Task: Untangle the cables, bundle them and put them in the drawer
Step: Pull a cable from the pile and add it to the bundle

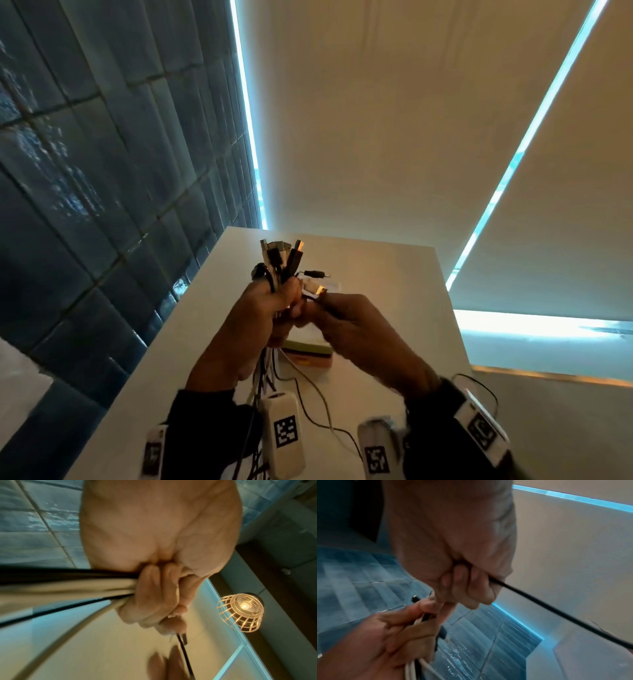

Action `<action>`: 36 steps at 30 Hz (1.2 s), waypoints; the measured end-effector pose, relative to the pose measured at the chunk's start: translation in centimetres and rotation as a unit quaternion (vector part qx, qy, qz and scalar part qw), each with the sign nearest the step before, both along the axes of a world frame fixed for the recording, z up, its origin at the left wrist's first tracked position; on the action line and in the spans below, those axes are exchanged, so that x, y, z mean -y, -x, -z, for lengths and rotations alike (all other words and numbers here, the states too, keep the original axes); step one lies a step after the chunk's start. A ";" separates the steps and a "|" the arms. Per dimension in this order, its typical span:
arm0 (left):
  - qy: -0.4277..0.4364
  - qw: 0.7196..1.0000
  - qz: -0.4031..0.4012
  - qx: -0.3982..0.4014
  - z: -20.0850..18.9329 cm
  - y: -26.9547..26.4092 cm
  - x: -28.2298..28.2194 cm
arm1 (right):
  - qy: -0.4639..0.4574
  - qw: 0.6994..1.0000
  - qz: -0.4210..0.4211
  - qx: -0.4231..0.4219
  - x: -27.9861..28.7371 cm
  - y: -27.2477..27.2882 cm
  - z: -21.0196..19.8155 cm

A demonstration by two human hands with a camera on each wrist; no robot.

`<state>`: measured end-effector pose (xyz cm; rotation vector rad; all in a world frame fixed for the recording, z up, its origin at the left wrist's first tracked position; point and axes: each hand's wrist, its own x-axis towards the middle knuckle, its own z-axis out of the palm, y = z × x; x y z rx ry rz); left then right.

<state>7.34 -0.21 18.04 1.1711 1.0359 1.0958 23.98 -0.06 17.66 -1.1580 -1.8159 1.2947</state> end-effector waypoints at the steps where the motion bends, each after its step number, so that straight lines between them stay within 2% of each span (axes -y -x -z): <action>1: -0.008 1.000 -0.012 0.011 0.2 0.4 0.0 | 0.018 0.999 0.035 -0.012 -0.2 -0.1 0.4; 3: -0.011 0.997 -0.061 0.052 0.9 1.3 -0.3 | 0.065 0.993 0.082 -0.057 -0.5 -1.2 1.2; 7: 0.031 0.977 -0.184 0.107 1.8 1.8 -1.0 | 0.122 0.972 0.087 -0.181 -0.3 -3.1 1.6; 10: 0.092 0.968 -0.162 0.166 1.9 1.1 -1.0 | 0.105 0.958 0.137 -0.228 0.1 -2.7 1.3; 12: 0.127 0.964 -0.137 0.188 2.0 0.0 -0.8 | 0.059 0.961 0.161 -0.219 0.3 -1.8 1.1; 15: 0.151 0.964 -0.084 0.202 2.0 -1.9 -0.4 | -0.001 0.980 0.110 -0.166 1.1 -0.1 1.1; 17: 0.143 0.972 -0.063 0.175 1.8 -2.8 0.0 | -0.021 0.989 0.076 -0.123 1.4 0.8 1.3; 23: 0.070 0.989 -0.112 0.063 1.6 -3.2 -0.2 | -0.083 0.994 0.059 -0.042 0.9 1.1 1.6; 26: 0.025 0.988 -0.142 0.061 1.0 -3.3 -0.8 | -0.076 0.995 0.032 -0.058 0.9 1.0 2.4; 30: -0.006 0.972 -0.111 0.209 -2.4 -2.7 -2.2 | -0.077 0.990 0.051 -0.106 1.1 -0.9 6.3; 31: -0.019 0.969 -0.104 0.225 -3.3 -2.3 -2.7 | -0.063 0.990 0.062 -0.112 1.3 -1.6 7.4; 34: -0.059 0.970 -0.084 0.218 -6.0 -1.7 -3.8 | 0.029 0.986 0.109 -0.124 2.3 -4.6 11.0; 36: -0.073 0.972 -0.058 0.214 -7.2 -2.1 -4.1 | 0.108 0.986 0.113 -0.053 2.5 -7.4 13.7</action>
